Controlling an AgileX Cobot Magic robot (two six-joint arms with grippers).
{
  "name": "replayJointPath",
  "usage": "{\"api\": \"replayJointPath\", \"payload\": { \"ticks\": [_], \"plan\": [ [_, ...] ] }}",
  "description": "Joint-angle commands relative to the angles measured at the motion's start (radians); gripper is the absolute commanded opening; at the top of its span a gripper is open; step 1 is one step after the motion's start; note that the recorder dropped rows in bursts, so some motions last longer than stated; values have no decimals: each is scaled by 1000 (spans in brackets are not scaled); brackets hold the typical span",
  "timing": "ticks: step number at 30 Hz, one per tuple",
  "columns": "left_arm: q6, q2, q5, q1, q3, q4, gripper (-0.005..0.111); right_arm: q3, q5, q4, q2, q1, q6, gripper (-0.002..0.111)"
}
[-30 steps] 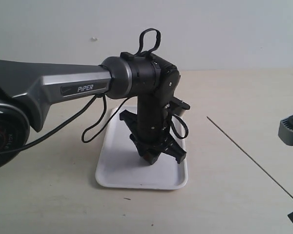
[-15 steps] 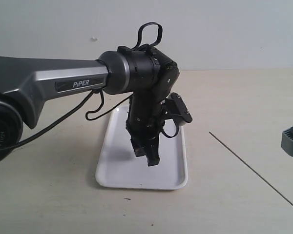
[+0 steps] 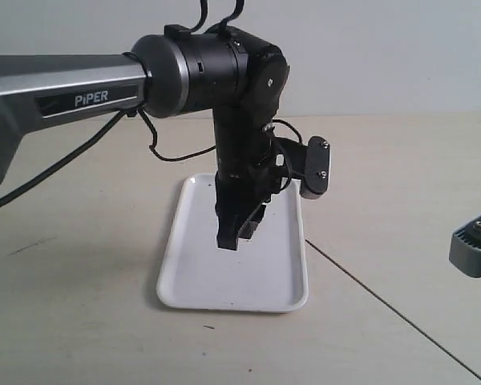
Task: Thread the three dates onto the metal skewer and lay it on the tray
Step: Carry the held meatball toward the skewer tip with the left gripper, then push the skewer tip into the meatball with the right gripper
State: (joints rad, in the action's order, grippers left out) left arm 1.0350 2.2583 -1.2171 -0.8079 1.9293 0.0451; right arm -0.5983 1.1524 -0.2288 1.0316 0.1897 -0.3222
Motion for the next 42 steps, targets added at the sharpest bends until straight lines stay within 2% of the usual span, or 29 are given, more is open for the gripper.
{"api": "replayJointPath", "payload": {
  "ticks": [1, 6, 14, 17, 31, 42],
  "plan": [
    [159, -49, -4, -1, 2, -69, 32, 5, 3, -12, -5, -3, -17, 0],
    [332, -78, -4, 1, 2, -111, 32, 5, 6, -36, 41, -3, -17, 0],
    [708, -86, -4, 1, 2, -155, 32, 1, -36, -53, 64, -3, -44, 0],
    [764, -86, -4, 1, 2, -160, 32, 1, -60, -81, 64, -3, -47, 0],
    [819, -86, -4, 1, 2, -183, 32, 1, -146, -131, 64, -3, -97, 0],
    [819, -86, -4, 23, 2, -180, 32, 1, -104, -65, 64, -3, -66, 0]
  ]
}}
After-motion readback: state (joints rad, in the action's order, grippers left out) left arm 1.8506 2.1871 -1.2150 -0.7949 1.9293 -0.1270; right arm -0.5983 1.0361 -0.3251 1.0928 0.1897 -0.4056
